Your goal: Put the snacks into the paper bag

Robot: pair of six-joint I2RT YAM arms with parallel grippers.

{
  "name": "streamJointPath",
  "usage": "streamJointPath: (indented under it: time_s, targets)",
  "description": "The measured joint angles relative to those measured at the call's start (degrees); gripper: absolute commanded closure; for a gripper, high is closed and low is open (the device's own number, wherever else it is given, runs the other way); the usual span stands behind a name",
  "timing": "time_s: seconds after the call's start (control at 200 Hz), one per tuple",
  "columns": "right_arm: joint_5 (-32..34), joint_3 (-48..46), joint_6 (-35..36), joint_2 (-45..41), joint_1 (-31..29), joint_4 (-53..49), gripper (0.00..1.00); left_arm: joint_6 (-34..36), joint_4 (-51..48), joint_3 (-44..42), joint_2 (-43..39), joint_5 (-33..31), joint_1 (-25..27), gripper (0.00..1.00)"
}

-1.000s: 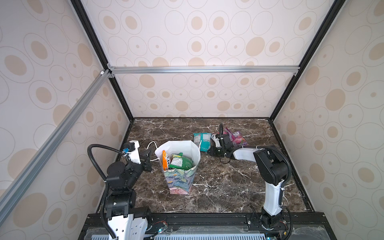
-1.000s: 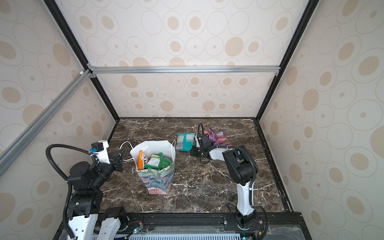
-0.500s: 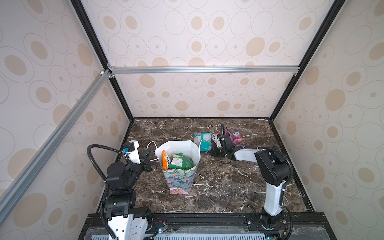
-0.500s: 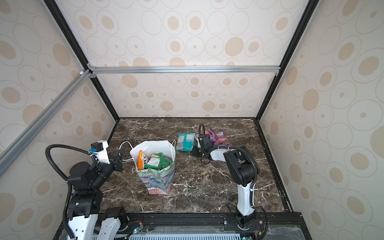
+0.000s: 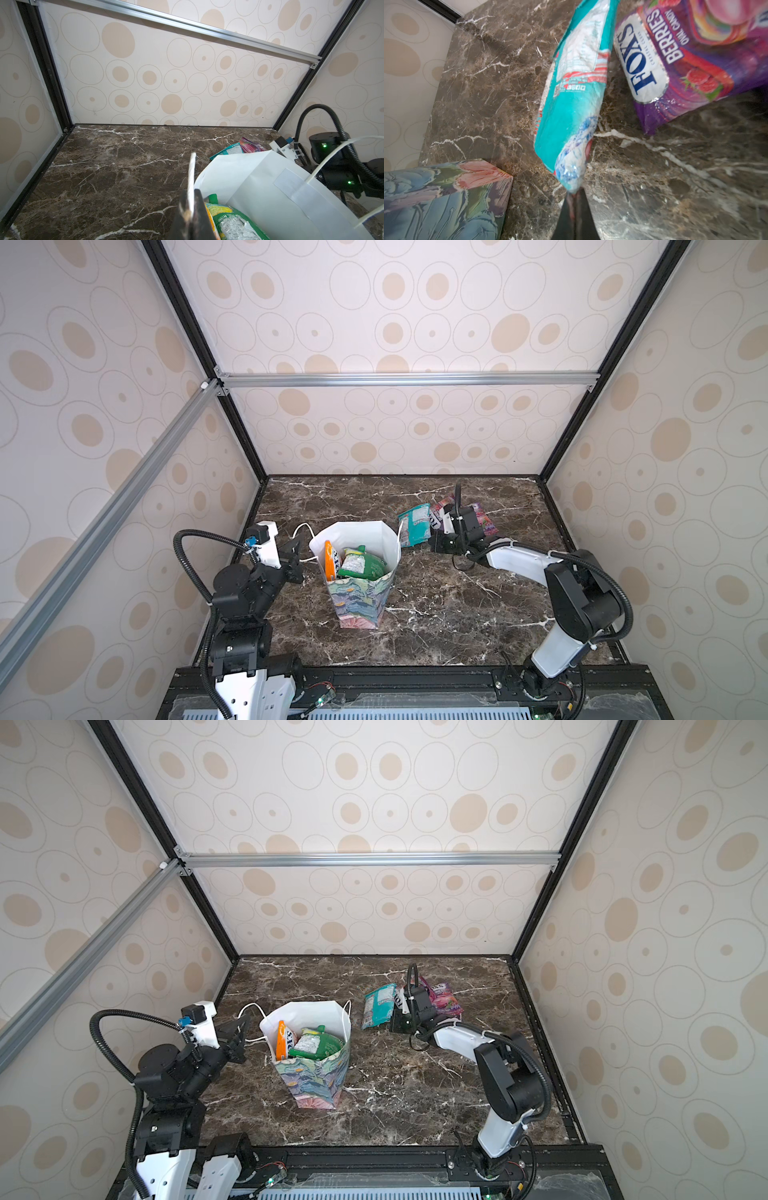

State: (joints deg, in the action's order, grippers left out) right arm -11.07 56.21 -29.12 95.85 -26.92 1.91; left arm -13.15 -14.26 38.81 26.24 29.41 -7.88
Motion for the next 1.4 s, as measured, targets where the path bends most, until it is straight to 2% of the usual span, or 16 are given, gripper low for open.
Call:
streamJointPath:
  time_s: [0.185, 0.955, 1.025, 1.08, 1.26, 1.401]
  targets:
    - [0.8, 1.0, 2.6, -5.0, 0.0, -4.6, 1.00, 0.0, 0.0, 0.0, -0.1, 0.0, 0.0, 1.00]
    - [2.1, 10.9, 9.3, -15.4, 0.0, -17.0, 1.00, 0.0, 0.0, -0.1, -0.5, 0.0, 0.0, 1.00]
    - [2.8, 11.4, 9.2, -15.5, 0.0, -18.3, 0.68, 0.0, 0.0, -0.1, -0.7, 0.0, 0.0, 1.00]
    - [3.5, 11.4, 9.2, -15.5, 0.0, -19.6, 0.54, 0.0, 0.0, -0.1, -0.8, 0.0, 0.0, 1.00]
    - [6.2, 5.0, 8.5, -16.5, 0.0, -21.8, 0.48, 0.0, 0.0, -0.1, -1.0, 0.0, 0.0, 1.00]
    - [6.6, -1.1, 8.1, -16.7, 0.0, -24.2, 0.47, 0.0, 0.0, -0.1, -1.0, 0.0, 0.0, 1.00]
